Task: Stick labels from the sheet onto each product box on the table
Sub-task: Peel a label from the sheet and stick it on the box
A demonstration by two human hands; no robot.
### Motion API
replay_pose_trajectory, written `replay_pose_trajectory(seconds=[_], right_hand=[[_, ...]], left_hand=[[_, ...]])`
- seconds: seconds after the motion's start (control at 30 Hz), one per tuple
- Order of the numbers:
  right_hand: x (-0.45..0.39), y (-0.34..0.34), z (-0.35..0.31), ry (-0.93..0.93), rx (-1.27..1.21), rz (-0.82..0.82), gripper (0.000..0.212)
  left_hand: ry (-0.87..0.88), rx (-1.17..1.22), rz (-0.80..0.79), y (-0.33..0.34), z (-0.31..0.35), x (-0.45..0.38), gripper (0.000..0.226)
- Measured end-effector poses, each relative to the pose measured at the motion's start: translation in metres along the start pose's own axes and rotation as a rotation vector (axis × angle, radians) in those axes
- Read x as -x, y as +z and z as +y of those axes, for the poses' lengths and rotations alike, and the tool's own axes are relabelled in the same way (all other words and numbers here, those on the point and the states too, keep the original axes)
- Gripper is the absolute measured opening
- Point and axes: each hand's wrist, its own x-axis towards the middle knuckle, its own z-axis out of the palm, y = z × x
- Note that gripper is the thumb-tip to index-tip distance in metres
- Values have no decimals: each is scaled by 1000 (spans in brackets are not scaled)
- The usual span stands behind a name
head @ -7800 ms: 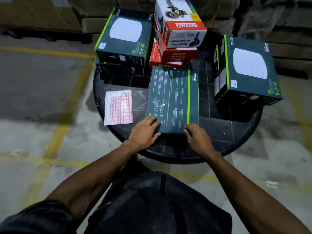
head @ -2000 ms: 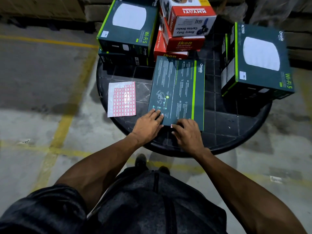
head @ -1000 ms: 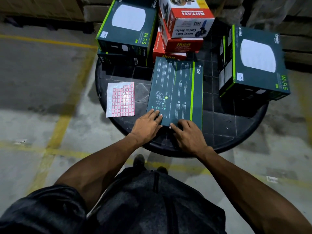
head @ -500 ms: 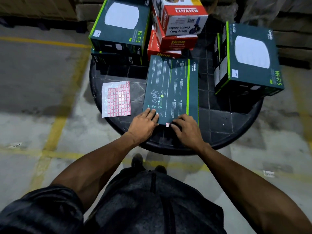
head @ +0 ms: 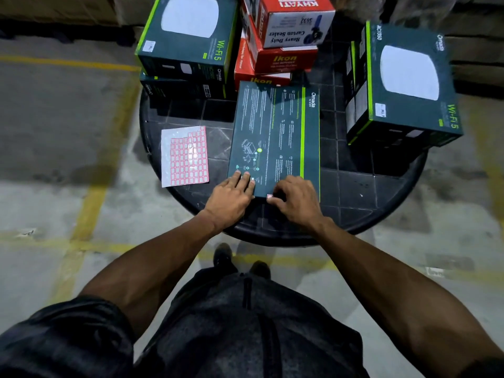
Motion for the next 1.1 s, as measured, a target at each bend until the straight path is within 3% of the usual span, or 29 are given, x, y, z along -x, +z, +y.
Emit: replay_pose_trajectory(seconds=[0.17, 0.47, 0.73, 0.9, 1.03, 1.1], right_hand=[[3, 0, 1, -69, 30, 57, 28], [6, 6, 3, -120, 45, 156, 27], [6, 6, 4, -248, 146, 210, 24], [1, 5, 3, -261, 182, 167, 23], [-2, 6, 5, -273, 148, 103, 23], [-3, 5, 8, -275, 126, 71, 25]], left_hand=[[35, -51, 9, 1, 1, 0, 51], [212, -392, 43, 10, -4, -3, 40], [189, -369, 37, 6, -3, -2, 39], [187, -352, 22, 3, -3, -2, 50], [195, -396, 58, 2, -2, -1, 41], [173, -410, 76, -1, 0, -1, 50]])
